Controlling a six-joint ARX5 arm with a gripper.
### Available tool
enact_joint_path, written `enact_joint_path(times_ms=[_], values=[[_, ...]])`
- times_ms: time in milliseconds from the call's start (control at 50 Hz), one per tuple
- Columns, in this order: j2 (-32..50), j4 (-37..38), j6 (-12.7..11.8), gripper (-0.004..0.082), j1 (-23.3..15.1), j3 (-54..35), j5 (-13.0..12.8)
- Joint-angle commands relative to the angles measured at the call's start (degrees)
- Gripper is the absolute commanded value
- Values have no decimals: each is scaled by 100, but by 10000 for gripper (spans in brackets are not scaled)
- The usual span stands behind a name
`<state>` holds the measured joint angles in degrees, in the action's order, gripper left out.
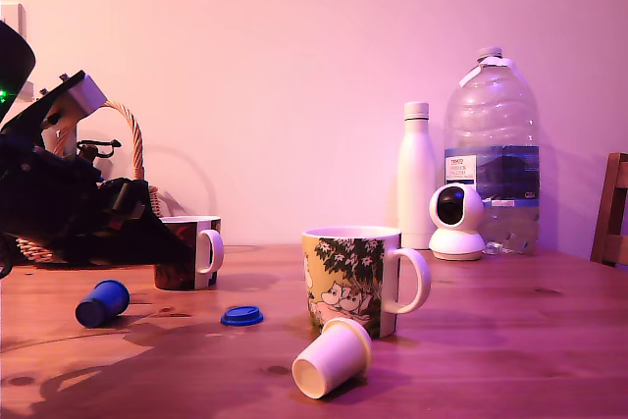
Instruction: Pick up the coffee capsules from the table one by one and drop them inside the nearest coffee cup
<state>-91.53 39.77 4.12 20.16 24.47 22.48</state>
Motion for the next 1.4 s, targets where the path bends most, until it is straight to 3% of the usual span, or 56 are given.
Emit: enact_joint_path(times_ms=[0,400,520,540,640,820,980,1000,1060,1320,1340,1380], values=[[9,-85,-96,307,-26,-55,-42],[13,-28,-118,312,-22,-57,-114],[13,94,-133,366,-24,-57,-205],[13,114,-264,370,-24,-59,-210],[46,195,-273,371,-24,-87,-258],[378,380,-282,390,-28,-378,-501],[848,485,-306,545,-111,-686,-761],[901,487,-463,565,-133,-717,-778],[1069,490,-549,601,-195,-826,-837],[1622,487,-579,607,-472,-1394,-1209],[1652,490,-717,607,-496,-1432,-1224],[1705,503,-717,607,-542,-1517,-1241]])
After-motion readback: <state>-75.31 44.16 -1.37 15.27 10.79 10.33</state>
